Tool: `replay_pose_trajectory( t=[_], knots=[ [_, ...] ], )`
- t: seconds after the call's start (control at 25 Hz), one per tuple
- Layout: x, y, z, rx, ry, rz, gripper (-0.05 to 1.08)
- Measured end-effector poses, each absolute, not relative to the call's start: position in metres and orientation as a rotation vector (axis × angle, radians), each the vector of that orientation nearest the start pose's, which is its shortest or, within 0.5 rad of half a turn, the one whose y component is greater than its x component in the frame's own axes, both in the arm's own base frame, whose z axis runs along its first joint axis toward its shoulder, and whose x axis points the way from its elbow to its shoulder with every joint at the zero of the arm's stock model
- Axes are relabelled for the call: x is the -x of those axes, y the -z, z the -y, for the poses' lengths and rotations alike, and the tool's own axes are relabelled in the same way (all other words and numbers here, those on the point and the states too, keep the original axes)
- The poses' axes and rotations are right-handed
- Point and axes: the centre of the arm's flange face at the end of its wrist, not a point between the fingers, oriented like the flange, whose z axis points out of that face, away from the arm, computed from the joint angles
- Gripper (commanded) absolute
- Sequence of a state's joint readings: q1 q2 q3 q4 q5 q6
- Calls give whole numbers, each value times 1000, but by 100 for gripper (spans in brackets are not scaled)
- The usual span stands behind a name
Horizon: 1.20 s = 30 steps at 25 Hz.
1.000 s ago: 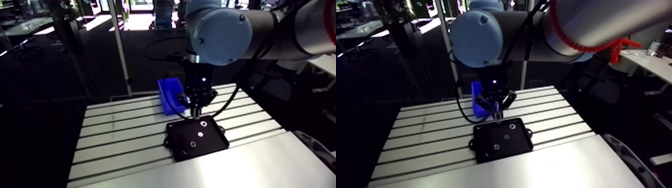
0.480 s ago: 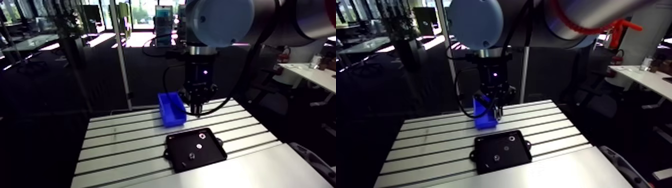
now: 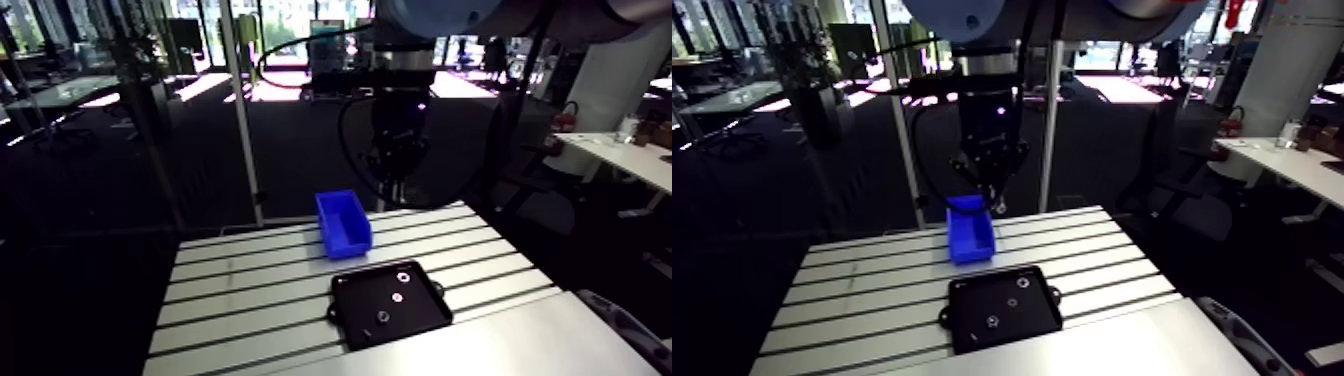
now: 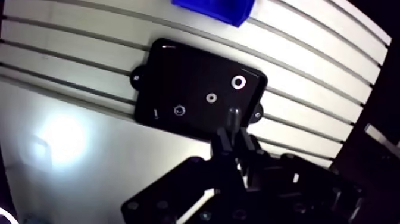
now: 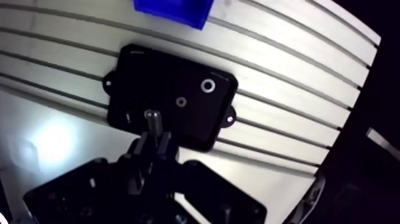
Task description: Pick up the M10 bolt from the tray and put it into the blue bin.
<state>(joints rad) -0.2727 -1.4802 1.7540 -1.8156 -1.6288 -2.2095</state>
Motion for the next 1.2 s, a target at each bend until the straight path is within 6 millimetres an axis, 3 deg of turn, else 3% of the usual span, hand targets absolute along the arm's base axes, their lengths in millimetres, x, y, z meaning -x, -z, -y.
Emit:
replay_pose_trajectory(
  t=[0.36, 0.64, 0.88, 1.2],
  knots=[
    [550, -412, -26, 1358, -41, -2860, 107],
    [572, -405, -33, 1868, -22, -2556, 107],
    [594, -388, -36, 2097, 5, -2355, 107],
    [631, -367, -25, 2222, 27, -2225, 107]
  ],
)
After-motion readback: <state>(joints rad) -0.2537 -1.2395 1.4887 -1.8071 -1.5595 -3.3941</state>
